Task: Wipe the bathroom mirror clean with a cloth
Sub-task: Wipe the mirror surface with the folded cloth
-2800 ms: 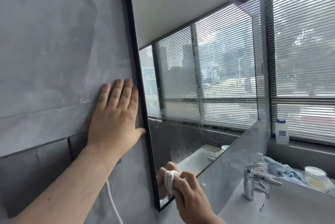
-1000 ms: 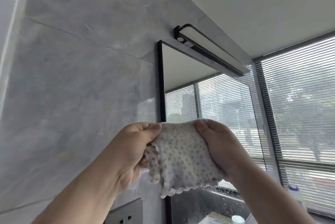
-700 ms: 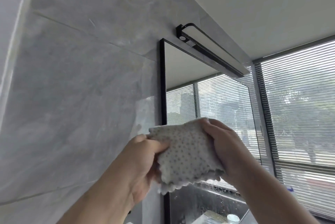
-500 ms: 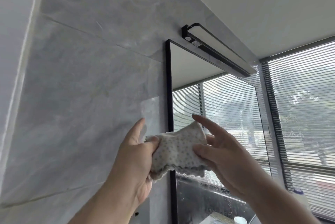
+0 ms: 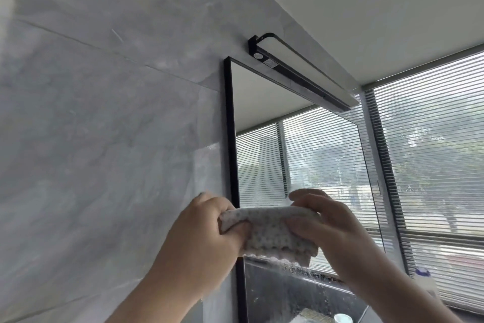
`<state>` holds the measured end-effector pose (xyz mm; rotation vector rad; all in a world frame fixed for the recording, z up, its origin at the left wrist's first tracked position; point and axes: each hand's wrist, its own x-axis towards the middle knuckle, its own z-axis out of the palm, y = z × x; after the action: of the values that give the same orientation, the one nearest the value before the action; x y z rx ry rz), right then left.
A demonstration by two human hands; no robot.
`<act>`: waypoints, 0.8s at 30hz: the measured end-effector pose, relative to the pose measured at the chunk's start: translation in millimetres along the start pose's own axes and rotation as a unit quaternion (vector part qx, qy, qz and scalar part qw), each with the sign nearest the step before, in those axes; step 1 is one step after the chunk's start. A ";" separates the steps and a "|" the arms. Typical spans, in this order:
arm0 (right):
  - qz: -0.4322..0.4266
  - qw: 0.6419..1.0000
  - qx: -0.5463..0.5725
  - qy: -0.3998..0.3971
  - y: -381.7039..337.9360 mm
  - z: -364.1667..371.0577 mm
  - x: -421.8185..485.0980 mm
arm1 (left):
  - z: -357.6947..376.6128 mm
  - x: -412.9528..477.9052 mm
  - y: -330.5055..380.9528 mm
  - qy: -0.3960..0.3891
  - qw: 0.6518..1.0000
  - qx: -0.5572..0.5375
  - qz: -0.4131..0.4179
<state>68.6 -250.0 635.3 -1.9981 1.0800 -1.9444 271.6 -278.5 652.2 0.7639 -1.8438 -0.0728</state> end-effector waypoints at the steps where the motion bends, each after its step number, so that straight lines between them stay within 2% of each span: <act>1: 0.034 0.993 0.113 -0.009 2.3 0.7 -1.0 | 1.3 3.1 3.9 -0.034 0.996 -0.073 -0.048; 3: 0.076 0.950 0.302 -0.041 5.1 6.7 -1.4 | 4.1 7.7 14.1 -0.070 0.969 -0.205 -0.121; 4: 0.066 0.928 0.360 -0.067 8.3 8.9 -0.9 | 6.0 10.0 18.5 -0.075 0.953 -0.251 -0.155; 7: 0.009 0.895 0.435 -0.093 10.9 17.1 -0.2 | 14.1 14.8 26.2 -0.070 0.912 -0.340 -0.218; 10: -0.011 0.887 0.461 -0.035 11.9 18.4 3.5 | 24.1 18.3 32.9 -0.075 0.892 -0.378 -0.237; 13: 0.014 0.873 0.487 0.029 9.9 15.6 11.0 | 34.3 23.3 36.0 -0.083 0.910 -0.340 -0.221; 16: 0.054 0.851 0.517 0.072 5.9 11.0 13.0 | 38.0 31.1 40.9 -0.045 0.930 -0.302 -0.203; 21: 0.105 0.873 0.470 0.083 10.6 3.5 7.0 | 45.0 35.8 42.8 0.020 0.981 -0.170 -0.091; 24: 0.120 0.856 0.489 0.120 21.7 -4.7 12.1 | 50.7 33.9 41.6 -0.003 0.983 -0.156 -0.099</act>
<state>54.8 -271.1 633.5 -1.0309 0.2005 -2.0061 201.6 -278.9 675.7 0.7209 -1.7034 -0.4826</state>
